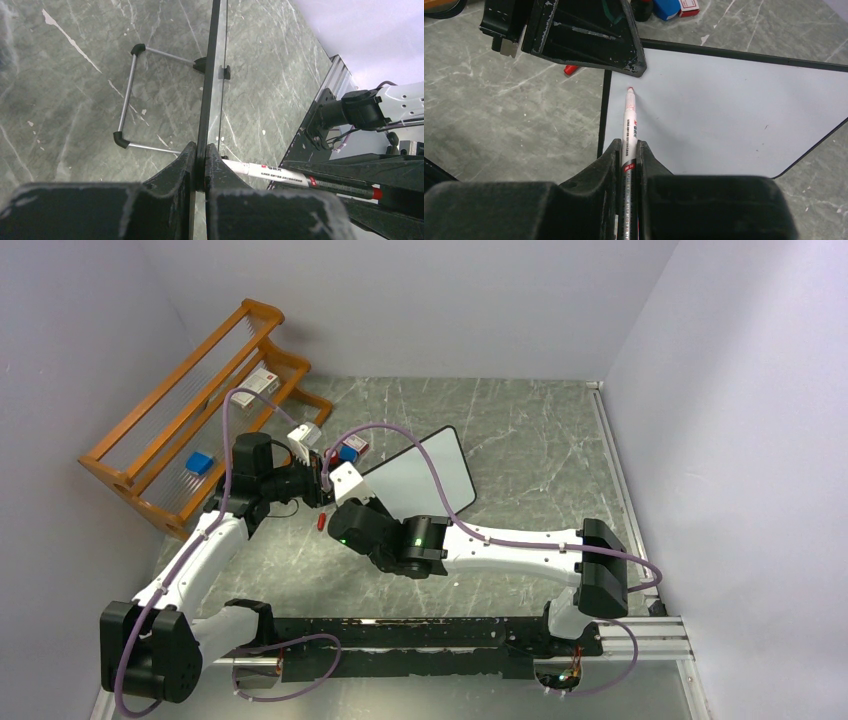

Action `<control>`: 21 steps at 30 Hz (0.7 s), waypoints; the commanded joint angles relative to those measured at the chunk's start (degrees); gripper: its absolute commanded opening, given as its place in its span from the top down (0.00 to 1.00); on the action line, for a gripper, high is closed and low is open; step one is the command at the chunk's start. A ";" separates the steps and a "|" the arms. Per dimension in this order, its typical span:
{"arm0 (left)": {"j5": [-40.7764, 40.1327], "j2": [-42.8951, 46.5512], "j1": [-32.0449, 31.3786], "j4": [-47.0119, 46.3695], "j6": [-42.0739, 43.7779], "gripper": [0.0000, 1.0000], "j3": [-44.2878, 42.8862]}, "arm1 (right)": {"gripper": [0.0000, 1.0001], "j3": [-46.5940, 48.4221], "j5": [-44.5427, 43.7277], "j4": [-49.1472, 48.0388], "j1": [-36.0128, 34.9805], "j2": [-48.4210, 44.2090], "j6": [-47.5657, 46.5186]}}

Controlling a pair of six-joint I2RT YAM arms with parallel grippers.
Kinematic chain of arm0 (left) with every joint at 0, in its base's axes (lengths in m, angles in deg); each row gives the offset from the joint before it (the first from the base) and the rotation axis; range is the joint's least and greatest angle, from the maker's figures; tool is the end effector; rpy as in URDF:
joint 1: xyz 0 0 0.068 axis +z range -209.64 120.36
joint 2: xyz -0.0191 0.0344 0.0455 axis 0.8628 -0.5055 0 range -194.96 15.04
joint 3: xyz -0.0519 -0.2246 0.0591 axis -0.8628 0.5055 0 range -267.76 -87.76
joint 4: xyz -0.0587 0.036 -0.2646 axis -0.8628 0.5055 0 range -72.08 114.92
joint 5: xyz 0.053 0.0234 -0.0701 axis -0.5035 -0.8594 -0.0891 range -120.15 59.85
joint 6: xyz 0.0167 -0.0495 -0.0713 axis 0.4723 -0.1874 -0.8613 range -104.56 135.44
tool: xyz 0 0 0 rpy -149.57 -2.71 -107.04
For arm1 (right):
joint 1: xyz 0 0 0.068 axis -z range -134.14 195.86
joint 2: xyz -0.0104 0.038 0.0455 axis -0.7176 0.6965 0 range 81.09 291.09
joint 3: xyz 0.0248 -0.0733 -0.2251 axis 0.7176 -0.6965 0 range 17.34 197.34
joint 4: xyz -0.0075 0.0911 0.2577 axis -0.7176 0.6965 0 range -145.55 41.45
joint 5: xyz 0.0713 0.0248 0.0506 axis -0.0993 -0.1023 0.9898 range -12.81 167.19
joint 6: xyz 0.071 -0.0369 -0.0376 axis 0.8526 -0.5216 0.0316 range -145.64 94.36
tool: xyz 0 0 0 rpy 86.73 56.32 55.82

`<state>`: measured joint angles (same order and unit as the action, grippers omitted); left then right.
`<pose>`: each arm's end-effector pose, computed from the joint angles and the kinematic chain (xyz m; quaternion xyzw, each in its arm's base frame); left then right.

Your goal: Write a sentence on the whiteboard

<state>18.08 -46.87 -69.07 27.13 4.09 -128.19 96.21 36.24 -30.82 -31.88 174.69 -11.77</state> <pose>0.2698 -0.1042 0.2115 0.1888 0.7965 -0.4307 0.3801 0.1357 0.3817 0.2487 -0.3214 0.7980 0.0662 0.5056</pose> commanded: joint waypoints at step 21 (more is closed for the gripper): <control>-0.33 -0.84 0.55 -1.09 0.20 0.95 0.75 | 1.00 0.34 1.39 3.39 0.47 1.51 2.46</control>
<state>18.08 -47.22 -68.85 27.09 4.07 -128.19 96.21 37.29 -29.05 -31.81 175.13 -10.88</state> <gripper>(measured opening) 0.112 0.145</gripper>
